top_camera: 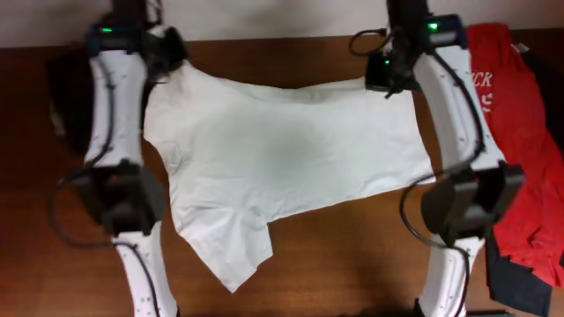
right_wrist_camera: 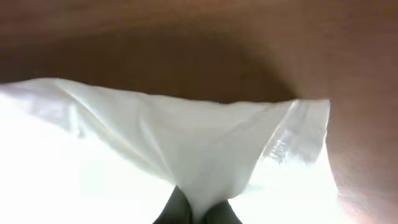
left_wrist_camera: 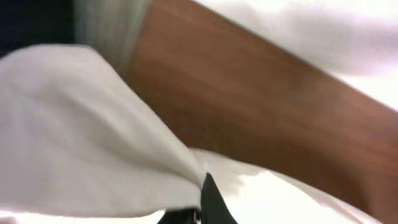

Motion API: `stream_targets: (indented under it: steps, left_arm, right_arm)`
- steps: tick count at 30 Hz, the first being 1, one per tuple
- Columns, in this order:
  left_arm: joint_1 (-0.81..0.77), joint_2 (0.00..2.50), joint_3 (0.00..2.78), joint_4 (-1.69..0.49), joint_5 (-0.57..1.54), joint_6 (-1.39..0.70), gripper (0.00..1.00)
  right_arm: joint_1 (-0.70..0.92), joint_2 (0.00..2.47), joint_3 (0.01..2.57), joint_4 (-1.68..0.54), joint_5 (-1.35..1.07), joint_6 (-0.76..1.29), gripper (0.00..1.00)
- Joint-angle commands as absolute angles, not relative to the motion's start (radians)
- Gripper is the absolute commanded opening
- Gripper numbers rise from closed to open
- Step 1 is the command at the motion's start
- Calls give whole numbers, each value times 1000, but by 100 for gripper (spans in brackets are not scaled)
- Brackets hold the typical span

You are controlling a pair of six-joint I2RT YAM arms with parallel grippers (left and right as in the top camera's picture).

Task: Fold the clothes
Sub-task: 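Lift and stretch the T-shirt apart with both grippers, pulling it upward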

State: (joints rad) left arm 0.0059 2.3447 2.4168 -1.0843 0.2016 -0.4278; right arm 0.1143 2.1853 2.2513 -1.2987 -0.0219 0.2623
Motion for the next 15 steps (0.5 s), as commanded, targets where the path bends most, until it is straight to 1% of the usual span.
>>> stream_targets:
  steps: [1,3,6,8,12,15]
  left_arm:
    - [-30,2511,2423,-991,196,-423,1]
    - [-32,2576,2423,-970,187,-434,1]
    - [-30,2601,2423,-970,186,-434,1]
    - [-25,2590,2427,-981,187,-433,1]
    - [1,2547,2430,-1097,187,-433,1]
    - [10,2499,2430,-1162,187,-433,1]
  right_arm:
    - [115,2283,2254,-1264,48,302,4]
    - [110,2341,2254,-1254,133,324,4]
    - [72,2378,2252,-1215,151,324,4]
    - [19,2376,2256,-1172,152,313,4]
    - [-101,2376,2256,-1164,137,292,4]
    - [-171,2376,2256,-1164,49,237,4]
